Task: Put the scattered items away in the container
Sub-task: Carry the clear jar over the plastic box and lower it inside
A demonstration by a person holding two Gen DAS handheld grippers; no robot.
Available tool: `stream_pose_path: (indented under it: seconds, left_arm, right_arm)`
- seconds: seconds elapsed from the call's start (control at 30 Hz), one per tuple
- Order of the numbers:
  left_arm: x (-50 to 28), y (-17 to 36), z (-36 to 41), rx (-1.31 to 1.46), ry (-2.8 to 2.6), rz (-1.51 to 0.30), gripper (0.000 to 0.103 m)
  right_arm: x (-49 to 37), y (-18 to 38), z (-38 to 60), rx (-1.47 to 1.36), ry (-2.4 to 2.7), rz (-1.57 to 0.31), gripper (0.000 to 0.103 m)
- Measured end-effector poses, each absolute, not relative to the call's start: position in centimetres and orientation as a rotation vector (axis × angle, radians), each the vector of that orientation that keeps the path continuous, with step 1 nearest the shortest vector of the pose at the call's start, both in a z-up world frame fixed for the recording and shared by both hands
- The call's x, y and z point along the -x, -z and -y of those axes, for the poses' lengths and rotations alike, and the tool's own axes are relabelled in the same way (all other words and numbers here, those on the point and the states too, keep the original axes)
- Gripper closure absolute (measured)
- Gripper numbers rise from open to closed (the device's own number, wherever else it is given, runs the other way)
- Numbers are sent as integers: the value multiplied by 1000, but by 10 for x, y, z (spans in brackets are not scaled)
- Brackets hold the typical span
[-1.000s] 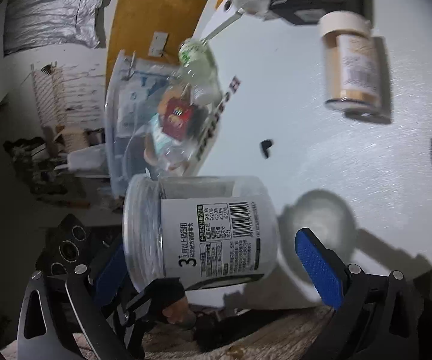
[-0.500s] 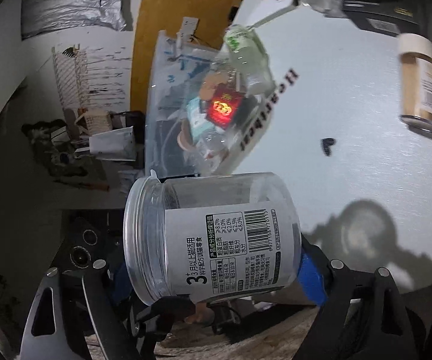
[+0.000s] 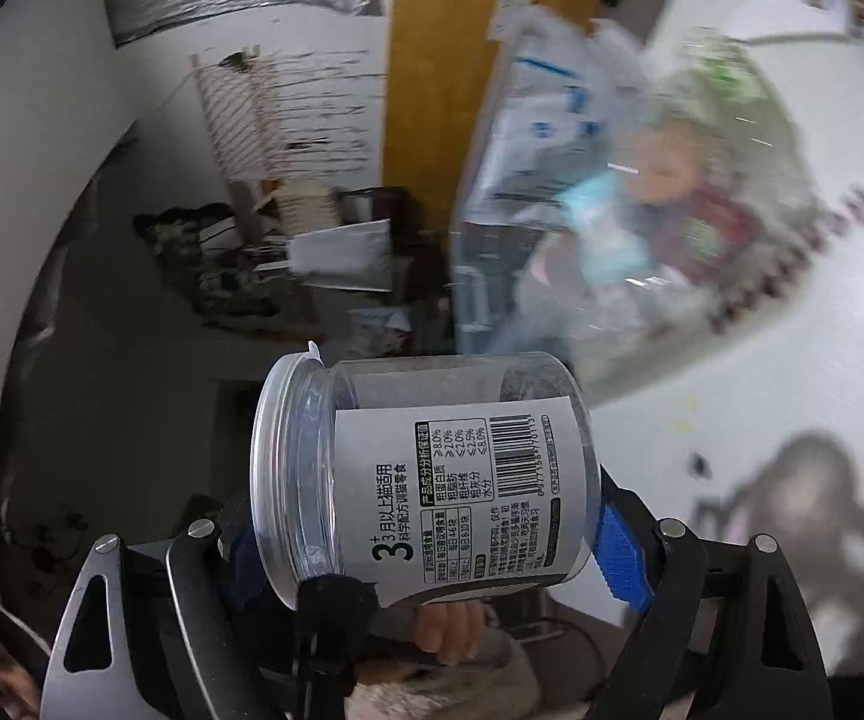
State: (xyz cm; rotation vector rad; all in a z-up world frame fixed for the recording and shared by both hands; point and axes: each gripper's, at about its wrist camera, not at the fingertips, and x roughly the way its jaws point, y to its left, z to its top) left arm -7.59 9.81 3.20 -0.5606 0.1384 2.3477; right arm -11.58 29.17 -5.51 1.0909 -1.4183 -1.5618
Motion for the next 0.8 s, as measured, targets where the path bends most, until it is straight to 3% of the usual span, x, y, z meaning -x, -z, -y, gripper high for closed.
stream_pose_path:
  seconds: [0.2, 0.37, 0.8]
  left_arm:
    - [112, -50, -46, 517, -2504, -85, 5]
    - [119, -33, 8, 591, -2605, 17, 5]
    - [99, 38, 118, 852, -2802, 325, 5]
  right_arm:
    - [186, 9, -273, -1057, 1673, 1333, 15]
    - [251, -9, -249, -1200, 1886, 1139, 15]
    - [364, 69, -156, -1752, 2206, 426, 15]
